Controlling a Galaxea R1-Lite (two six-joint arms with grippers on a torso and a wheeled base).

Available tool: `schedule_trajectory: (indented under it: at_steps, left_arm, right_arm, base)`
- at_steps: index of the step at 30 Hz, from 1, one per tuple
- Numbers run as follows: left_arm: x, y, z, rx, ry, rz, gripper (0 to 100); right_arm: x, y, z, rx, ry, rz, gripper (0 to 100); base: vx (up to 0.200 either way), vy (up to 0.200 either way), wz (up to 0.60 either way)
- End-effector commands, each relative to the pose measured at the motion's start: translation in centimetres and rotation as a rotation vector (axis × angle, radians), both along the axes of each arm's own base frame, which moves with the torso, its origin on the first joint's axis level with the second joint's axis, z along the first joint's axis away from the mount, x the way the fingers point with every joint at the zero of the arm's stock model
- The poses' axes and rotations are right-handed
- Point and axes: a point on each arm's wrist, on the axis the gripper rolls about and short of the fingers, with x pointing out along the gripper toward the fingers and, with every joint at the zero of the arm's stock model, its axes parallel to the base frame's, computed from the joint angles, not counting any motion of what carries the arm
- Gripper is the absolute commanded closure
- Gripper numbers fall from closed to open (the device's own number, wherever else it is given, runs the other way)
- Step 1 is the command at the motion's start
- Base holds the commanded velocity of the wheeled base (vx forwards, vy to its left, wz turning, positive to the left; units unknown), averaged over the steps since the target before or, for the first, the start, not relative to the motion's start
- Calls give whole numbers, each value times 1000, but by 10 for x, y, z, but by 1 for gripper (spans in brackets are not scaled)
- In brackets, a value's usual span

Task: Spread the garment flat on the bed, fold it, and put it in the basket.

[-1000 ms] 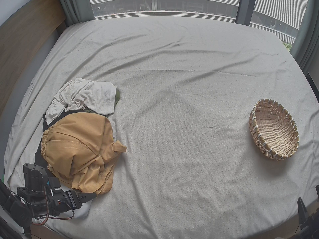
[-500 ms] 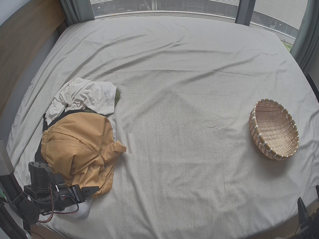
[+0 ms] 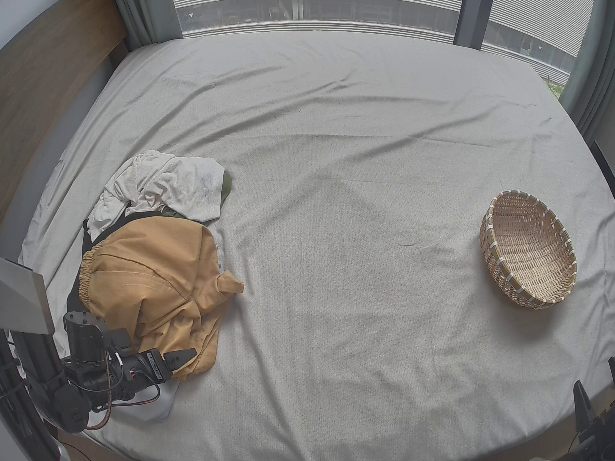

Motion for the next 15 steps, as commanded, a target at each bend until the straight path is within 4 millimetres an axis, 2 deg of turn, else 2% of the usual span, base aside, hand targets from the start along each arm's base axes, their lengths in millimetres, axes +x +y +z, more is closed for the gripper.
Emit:
schedule_trajectory:
  at_steps: [1,12,13,15]
  left_arm:
    - [4,-2,-10,6,15,2,0]
    - [12,-9,-16,-1,-25,12,0]
    - [12,-9,-16,-3,-26,11,100]
    - [13,-12,-15,-6,-33,1,100]
  right_arm:
    - [0,0,-5,0,4,0,0]
    - [0,0,-5,0,5,0,0]
    - [0,0,-5,0,4,0,0]
    - [0,0,-5,0,4,0,0]
  base:
    - [0,0,0]
    - [0,0,0]
    - [0,0,0]
    - [0,0,0]
